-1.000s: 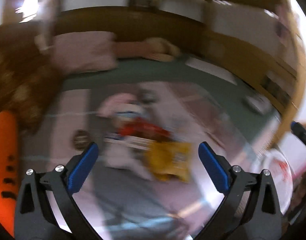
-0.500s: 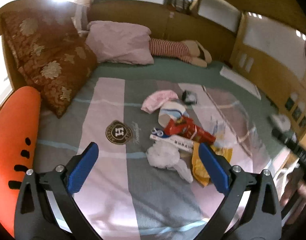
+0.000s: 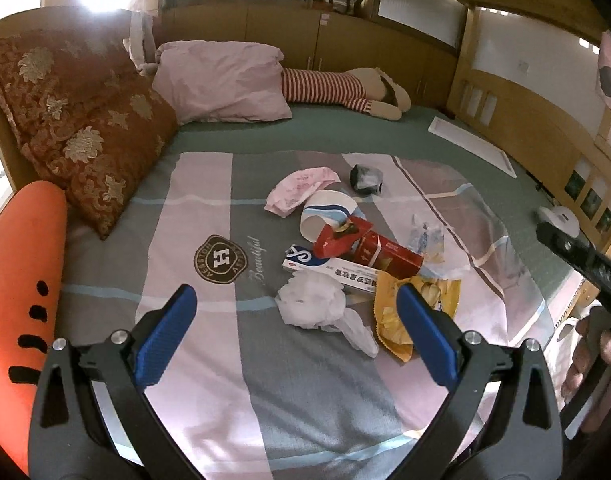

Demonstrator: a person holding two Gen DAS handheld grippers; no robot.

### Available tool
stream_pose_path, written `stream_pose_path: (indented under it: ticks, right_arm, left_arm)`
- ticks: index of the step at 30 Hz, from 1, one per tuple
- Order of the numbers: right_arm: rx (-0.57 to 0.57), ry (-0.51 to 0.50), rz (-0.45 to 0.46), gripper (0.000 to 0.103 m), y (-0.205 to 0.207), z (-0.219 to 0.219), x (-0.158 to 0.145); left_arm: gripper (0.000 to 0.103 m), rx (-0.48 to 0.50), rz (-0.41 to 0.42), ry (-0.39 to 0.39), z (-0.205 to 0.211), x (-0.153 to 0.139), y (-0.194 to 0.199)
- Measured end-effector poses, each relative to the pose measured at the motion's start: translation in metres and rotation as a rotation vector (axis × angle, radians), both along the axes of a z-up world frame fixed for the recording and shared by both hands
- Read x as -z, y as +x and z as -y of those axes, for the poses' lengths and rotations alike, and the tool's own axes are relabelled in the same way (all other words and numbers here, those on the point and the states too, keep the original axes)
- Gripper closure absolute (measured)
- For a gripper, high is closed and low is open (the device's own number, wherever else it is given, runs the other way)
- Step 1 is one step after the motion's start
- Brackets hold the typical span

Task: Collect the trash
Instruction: 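Move both open tools back over the remaining trash, then grasp the clear plastic bag with the right tool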

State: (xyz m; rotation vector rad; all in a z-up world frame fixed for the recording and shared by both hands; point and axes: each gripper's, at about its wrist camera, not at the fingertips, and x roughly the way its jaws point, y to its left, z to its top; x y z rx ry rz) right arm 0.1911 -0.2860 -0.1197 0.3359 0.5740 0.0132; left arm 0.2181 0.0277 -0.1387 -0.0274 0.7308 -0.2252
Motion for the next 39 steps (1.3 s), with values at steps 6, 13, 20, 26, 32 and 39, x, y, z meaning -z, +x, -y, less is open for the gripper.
stream_pose_path:
  ticks: [6,13,20,26,32,39]
  right_arm:
    - [0.027,0.207,-0.196,0.014,0.071,0.038,0.044]
    - [0.051,0.411,-0.427,0.040,0.126,0.060,0.116]
    - [0.013,0.380,-0.523,0.055,0.158,0.048,0.150]
    - [-0.024,0.381,-0.492,0.094,0.164,0.047,0.149]
    - [-0.026,0.378,-0.323,0.098,0.149,0.054,0.093]
    - [-0.047,0.051,-0.010,0.098,0.091,0.020,-0.015]
  left_arm:
    - [0.004,0.020,-0.023,0.010,0.010,0.006,0.000]
    - [0.004,0.017,-0.022,0.009,0.010,0.006,0.001]
    - [0.004,0.014,-0.031,0.014,0.012,0.009,0.005]
    - [0.004,0.028,-0.041,0.038,0.019,0.017,0.010]
    - [0.004,0.078,-0.064,0.091,0.039,0.033,0.037]
    - [0.007,0.143,-0.086,0.191,0.066,0.060,0.090]
